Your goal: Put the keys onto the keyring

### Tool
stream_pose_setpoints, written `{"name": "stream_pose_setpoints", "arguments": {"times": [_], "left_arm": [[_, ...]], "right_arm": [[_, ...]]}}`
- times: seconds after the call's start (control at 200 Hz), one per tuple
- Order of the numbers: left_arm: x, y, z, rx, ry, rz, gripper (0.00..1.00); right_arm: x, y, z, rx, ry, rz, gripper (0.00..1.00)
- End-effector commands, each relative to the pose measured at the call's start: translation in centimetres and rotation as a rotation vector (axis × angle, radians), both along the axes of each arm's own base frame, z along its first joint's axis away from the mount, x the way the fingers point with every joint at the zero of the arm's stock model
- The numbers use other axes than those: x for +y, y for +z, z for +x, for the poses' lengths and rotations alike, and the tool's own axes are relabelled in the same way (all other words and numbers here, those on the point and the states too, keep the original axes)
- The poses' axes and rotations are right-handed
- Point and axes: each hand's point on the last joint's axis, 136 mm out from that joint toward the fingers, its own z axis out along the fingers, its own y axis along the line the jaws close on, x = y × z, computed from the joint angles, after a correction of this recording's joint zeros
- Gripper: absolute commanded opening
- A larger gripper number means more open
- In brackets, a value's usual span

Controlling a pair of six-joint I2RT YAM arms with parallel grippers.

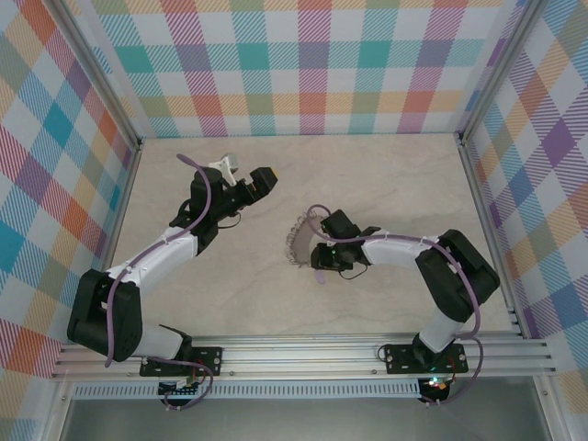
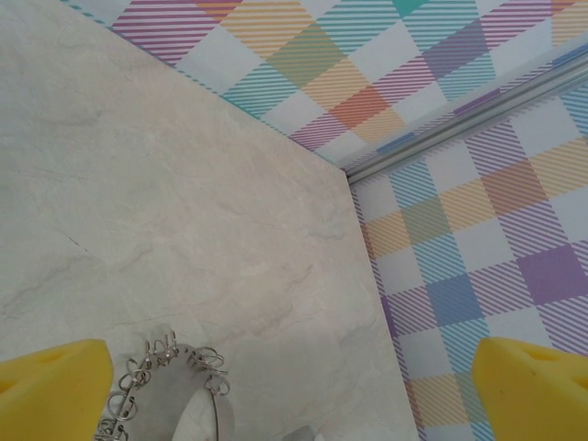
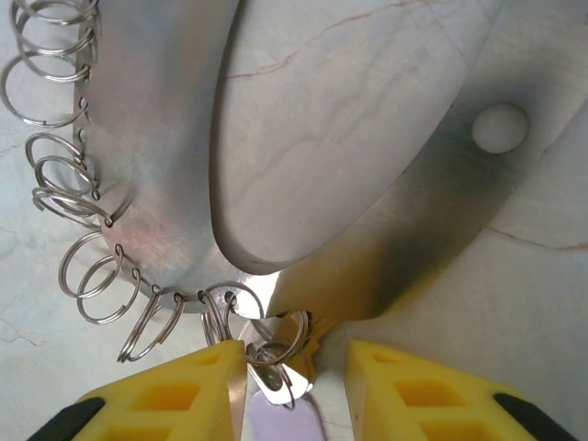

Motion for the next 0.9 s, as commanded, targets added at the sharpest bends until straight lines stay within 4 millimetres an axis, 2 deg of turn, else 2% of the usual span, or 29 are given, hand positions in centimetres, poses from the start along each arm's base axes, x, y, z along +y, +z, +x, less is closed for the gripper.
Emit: {"name": "stream_pose_setpoints", "arguments": {"times": [0.0, 0.145, 0.295, 0.65, 0.895], "left_arm": [[-0.4, 1.3, 0.3, -0.048, -0.011, 0.010, 1.00], [-0.4, 1.3, 0.3, -0.050, -0.010, 0.010, 1.00], [-0.4, 1.3, 0.4, -0.047, -0.009, 0.008, 1.00], [-0.3, 1.1, 0.2, -0.042, -0.010, 0.010, 1.00], [-0.5, 0.4, 0.1, -0.021, -0.023, 0.015, 1.00]], "right_arm": [[0.8, -1.1, -0.1, 0.005, 0.027, -0.019, 0.27], [0.8, -1.2, -0.2, 0.005, 0.025, -0.024, 0.13], [0.7, -0.4, 0.0, -0.014, 0.024, -0.024, 0.00], [-0.1, 5.1, 2.3, -0.139, 0.011, 0.026, 0.00], [-0.4, 6.3, 2.9, -0.161, 0.003, 0.057, 0.00]]}}
